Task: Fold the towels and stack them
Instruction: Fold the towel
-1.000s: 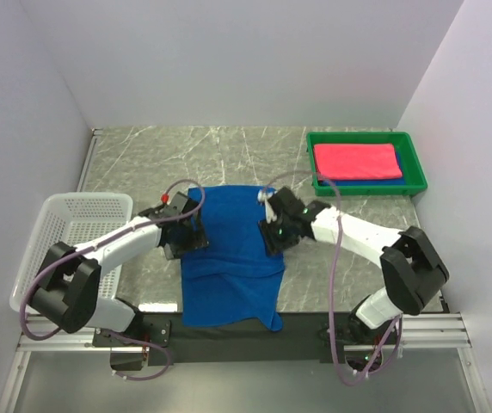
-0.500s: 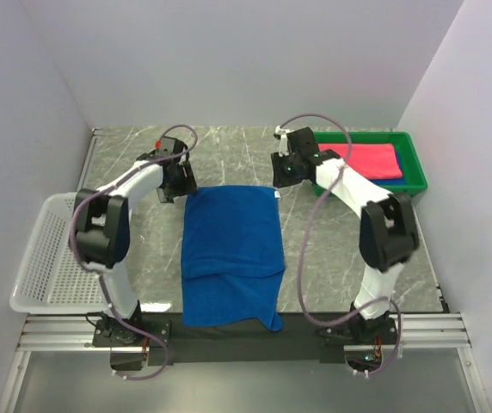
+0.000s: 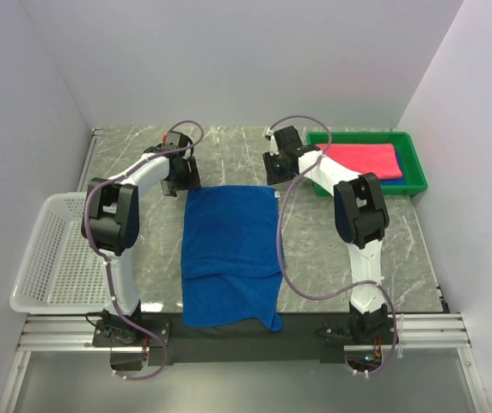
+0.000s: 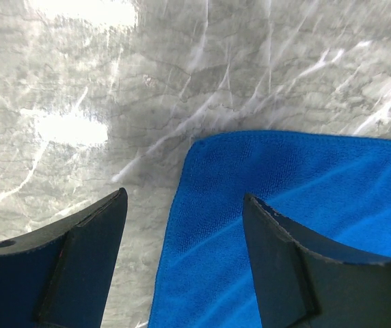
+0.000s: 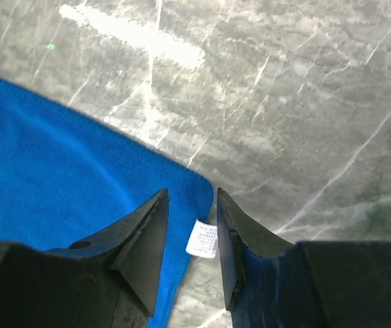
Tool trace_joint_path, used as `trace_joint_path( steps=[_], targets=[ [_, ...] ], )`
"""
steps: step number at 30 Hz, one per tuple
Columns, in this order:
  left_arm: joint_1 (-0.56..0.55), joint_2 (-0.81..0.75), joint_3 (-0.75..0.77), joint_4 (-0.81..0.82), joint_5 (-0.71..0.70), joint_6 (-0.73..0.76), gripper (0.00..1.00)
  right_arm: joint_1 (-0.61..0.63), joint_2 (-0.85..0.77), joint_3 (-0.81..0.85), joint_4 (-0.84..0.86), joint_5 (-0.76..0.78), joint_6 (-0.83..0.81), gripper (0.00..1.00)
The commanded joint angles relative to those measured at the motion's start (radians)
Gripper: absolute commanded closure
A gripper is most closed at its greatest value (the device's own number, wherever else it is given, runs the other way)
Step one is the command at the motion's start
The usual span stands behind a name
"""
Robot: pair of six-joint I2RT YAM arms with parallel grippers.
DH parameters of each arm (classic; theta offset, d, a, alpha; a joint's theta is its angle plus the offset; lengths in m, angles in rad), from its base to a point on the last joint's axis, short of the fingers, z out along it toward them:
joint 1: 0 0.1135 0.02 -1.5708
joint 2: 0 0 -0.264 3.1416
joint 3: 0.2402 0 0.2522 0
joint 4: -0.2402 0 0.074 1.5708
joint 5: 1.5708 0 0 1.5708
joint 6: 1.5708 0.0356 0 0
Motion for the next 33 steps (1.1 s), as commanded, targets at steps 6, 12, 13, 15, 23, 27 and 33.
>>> trace_joint_path(
  steps=[6, 12, 13, 15, 23, 27, 33],
  targets=[
    [0.0, -0.028, -0.005, 0.018, -0.005, 0.022, 0.26, 0.0, 0.051, 0.064, -0.027, 0.035, 0.002, 0.57],
    [0.0, -0.034, -0.008, 0.02, -0.011, 0.025, 0.26, 0.005, 0.066, 0.075, -0.055, 0.035, -0.004, 0.55],
    [-0.001, -0.036, -0.009, 0.02, -0.009, 0.027, 0.26, 0.011, 0.069, 0.08, -0.061, 0.037, -0.007, 0.55],
    [-0.001, -0.036, -0.011, 0.02, -0.011, 0.027, 0.26, 0.014, 0.077, 0.086, -0.072, 0.044, -0.012, 0.55],
    [-0.001, -0.033, -0.006, 0.016, -0.024, 0.03, 0.26, 0.048, 0.123, 0.127, -0.132, 0.093, -0.015, 0.54],
    [0.0, -0.027, -0.005, 0.012, -0.037, 0.033, 0.26, 0.062, 0.158, 0.161, -0.177, 0.115, -0.012, 0.56],
    [-0.001, -0.016, 0.001, 0.006, -0.043, 0.037, 0.26, 0.068, 0.173, 0.15, -0.199, 0.138, 0.013, 0.6]
  ],
)
